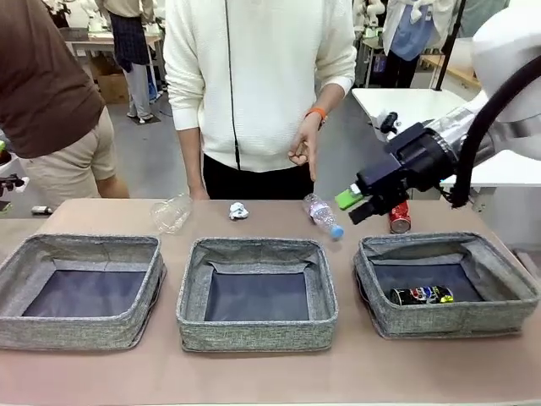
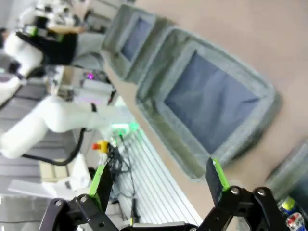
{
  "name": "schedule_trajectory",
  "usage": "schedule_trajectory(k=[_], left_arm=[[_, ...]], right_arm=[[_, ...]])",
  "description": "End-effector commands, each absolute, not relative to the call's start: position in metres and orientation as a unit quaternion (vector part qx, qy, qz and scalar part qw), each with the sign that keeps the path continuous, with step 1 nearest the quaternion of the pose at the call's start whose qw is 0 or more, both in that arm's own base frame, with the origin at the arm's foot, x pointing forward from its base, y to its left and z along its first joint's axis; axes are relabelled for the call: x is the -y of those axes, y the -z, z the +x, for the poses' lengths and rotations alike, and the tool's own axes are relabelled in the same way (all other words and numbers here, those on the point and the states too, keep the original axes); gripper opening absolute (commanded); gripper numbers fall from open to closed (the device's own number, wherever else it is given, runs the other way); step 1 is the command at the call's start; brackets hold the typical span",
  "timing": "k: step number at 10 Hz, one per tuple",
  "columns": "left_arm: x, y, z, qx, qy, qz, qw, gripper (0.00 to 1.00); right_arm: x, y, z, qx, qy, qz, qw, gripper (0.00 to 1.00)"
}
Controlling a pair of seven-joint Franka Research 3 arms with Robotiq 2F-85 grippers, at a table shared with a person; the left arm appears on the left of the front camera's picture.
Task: Sort the waste into the appropriate baskets.
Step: Pick up the waste item pointed out by the person.
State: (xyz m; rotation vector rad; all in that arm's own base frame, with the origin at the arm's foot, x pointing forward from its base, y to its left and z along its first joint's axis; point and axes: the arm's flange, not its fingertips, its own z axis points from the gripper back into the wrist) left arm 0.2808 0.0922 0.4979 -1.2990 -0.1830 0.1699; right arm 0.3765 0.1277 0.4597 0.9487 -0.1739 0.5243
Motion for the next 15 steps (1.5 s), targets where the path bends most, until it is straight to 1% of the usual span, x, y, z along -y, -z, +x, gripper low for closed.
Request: schedule_trajectory(k=[1,2,3,4,5,6,7,8,11,13,15], left_arm=[[-0.091,-0.503,0.280,0.087,-0.083,-0.610,0.783,1.00],[-0.091,-0.503,0.280,0.087,-0.083,-0.610,0.783,1.00],[-0.091,-0.503,0.280,0.087,-0.083,-0.610,0.783,1.00],[-0.091,-0.503,0.280,0.087,-0.083,-0.610,0.783,1.00],[-0.091,-0.503,0.280,0.087,-0.083,-0.610,0.783,1.00],[-0.091,-0.503,0.280,0.087,-0.083,-0.610,0.783,1.00],[-0.091,-0.503,0.280,0.087,-0.083,-0.610,0.783,1.00],[-0.091,-0.503,0.280,0.087,-0.083,-0.610,0.783,1.00],[-0.091,-0.503,0.280,0.087,-0.083,-0.610,0.783,1.00],[-0.091,-0.503,0.280,0.087,-0.083,-0.610,0.783,1.00],[-0.091,-0.503,0.280,0.087,-0.083,-0.610,0.783,1.00]], right_arm=[[-0.148,-0.473,0.373,0.076,-0.268,0.456,0.845,1.00],[-0.148,-0.473,0.373,0.076,-0.268,0.456,0.845,1.00],[-0.117,-0.458,0.376,0.085,-0.244,0.453,0.853,1.00],[-0.116,-0.453,0.390,0.144,-0.237,0.362,0.890,1.00],[-0.120,-0.440,0.427,0.191,-0.222,0.304,0.906,1.00],[-0.127,-0.432,0.456,0.212,-0.230,0.268,0.911,1.00],[-0.133,-0.425,0.480,0.208,-0.230,0.229,0.923,1.00],[-0.140,-0.414,0.498,0.194,-0.233,0.213,0.929,1.00],[-0.165,-0.372,0.548,0.206,-0.221,0.154,0.941,1.00],[-0.177,-0.344,0.574,0.211,-0.219,0.159,0.939,1.00],[-0.181,-0.329,0.590,0.233,-0.216,0.139,0.938,1.00]])
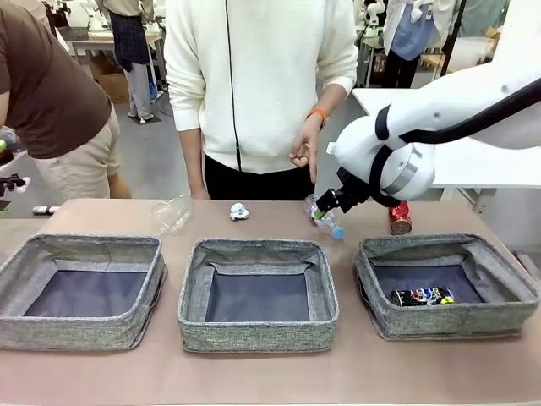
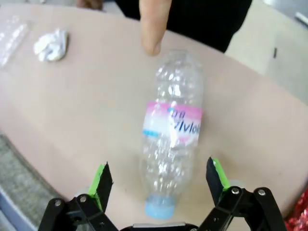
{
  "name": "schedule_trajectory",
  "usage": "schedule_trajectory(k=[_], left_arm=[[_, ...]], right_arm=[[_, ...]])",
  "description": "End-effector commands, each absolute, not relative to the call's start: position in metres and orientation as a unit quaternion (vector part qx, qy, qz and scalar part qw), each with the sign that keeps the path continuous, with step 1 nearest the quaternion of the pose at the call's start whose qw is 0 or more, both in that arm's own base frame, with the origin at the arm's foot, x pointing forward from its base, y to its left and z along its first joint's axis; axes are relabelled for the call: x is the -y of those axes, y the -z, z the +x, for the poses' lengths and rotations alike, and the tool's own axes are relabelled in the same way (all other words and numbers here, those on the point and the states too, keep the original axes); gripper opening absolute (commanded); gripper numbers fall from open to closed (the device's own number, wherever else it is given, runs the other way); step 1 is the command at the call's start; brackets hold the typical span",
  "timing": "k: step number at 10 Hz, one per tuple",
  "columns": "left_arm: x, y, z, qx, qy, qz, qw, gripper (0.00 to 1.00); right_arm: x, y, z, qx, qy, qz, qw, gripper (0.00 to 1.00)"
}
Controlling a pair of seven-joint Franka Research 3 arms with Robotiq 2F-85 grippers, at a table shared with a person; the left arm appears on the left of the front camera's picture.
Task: Sort the waste into the appropriate baskets.
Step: Pick up the waste item pointed out by the person.
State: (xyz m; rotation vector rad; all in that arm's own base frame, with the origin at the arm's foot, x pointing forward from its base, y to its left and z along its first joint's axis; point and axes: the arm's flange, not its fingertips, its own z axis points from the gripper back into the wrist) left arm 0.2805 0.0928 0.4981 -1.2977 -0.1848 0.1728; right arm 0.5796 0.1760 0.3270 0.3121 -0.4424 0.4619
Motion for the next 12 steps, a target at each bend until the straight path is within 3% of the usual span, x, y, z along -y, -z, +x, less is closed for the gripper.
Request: schedule_trajectory(k=[1,8,9,10,11,12], left_arm=[[-0.091,-0.503,0.280,0.087,-0.083,-0.610,0.783,1.00],[-0.091,-0.503,0.280,0.087,-0.083,-0.610,0.783,1.00],[-0.091,-0.503,0.280,0.087,-0.083,-0.610,0.783,1.00],[-0.091,-0.503,0.280,0.087,-0.083,-0.610,0.783,1.00],[-0.091,-0.503,0.280,0.087,-0.083,-0.610,0.783,1.00],[-0.091,-0.503,0.280,0.087,-0.083,-0.610,0.783,1.00]], right_arm=[[-0.183,-0.325,0.595,0.238,-0.214,0.139,0.937,1.00],[-0.188,-0.304,0.597,0.230,-0.208,0.142,0.940,1.00],[-0.187,-0.304,0.597,0.229,-0.209,0.149,0.939,0.92],[-0.186,-0.303,0.595,0.227,-0.207,0.155,0.939,0.41],[-0.184,-0.305,0.595,0.230,-0.206,0.154,0.938,0.33],[-0.183,-0.305,0.596,0.230,-0.206,0.154,0.939,0.00]])
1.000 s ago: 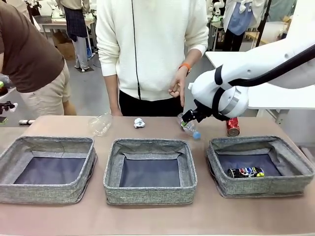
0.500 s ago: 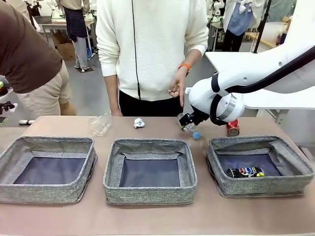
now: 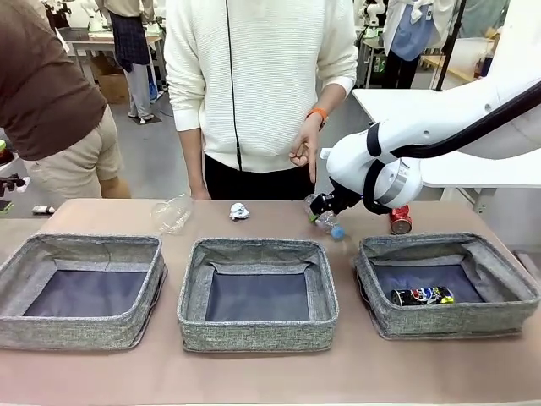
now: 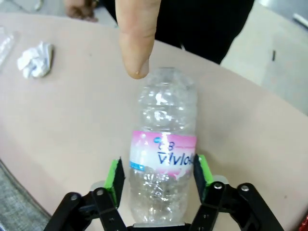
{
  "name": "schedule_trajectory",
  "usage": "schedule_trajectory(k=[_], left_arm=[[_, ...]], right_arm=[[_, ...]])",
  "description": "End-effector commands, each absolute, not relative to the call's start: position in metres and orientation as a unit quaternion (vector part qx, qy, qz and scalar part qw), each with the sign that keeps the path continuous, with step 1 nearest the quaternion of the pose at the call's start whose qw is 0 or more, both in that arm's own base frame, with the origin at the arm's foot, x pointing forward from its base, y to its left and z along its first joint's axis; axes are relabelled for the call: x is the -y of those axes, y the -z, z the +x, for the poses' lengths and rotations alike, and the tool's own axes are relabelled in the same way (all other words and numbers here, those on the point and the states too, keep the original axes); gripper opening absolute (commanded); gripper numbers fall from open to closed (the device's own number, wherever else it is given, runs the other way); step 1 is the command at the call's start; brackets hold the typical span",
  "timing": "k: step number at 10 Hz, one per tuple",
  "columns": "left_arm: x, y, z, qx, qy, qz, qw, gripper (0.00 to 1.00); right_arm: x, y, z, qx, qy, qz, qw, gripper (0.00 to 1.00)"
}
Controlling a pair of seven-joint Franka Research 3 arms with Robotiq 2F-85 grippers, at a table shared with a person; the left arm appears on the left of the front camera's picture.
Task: Sort the waste into the appropriate baskets.
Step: Pick up the waste item pointed out by the person.
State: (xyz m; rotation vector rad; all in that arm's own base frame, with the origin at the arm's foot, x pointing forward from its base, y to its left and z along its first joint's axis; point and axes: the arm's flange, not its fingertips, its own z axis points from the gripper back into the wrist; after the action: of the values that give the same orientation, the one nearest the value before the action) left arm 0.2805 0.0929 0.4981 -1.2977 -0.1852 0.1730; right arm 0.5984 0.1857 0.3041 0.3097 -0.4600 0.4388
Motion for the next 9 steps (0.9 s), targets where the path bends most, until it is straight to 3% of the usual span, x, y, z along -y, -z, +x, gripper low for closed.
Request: schedule_trajectory(k=[1,2,3,4,5,9], left_arm=[[-0.091,-0.503,0.280,0.087,-0.083,-0.610,0.783,1.00],[-0.091,-0.503,0.280,0.087,-0.083,-0.610,0.783,1.00],[-0.091,-0.503,0.280,0.087,-0.083,-0.610,0.783,1.00],[-0.091,-0.503,0.280,0.087,-0.083,-0.610,0.783,1.00],[-0.091,-0.503,0.280,0.087,-0.083,-0.610,0.783,1.00],[-0.091,-0.503,0.280,0.087,-0.083,-0.610,0.783,1.00]], right_arm=[[-0.181,-0.304,0.595,0.230,-0.203,0.152,0.940,0.00],[-0.178,-0.304,0.593,0.229,-0.202,0.150,0.940,0.00],[-0.180,-0.300,0.594,0.228,-0.201,0.147,0.941,0.13],[-0.181,-0.299,0.594,0.227,-0.200,0.150,0.941,0.03],[-0.180,-0.297,0.593,0.221,-0.207,0.164,0.939,0.08],[-0.161,-0.313,0.584,0.177,-0.197,0.199,0.944,0.08]])
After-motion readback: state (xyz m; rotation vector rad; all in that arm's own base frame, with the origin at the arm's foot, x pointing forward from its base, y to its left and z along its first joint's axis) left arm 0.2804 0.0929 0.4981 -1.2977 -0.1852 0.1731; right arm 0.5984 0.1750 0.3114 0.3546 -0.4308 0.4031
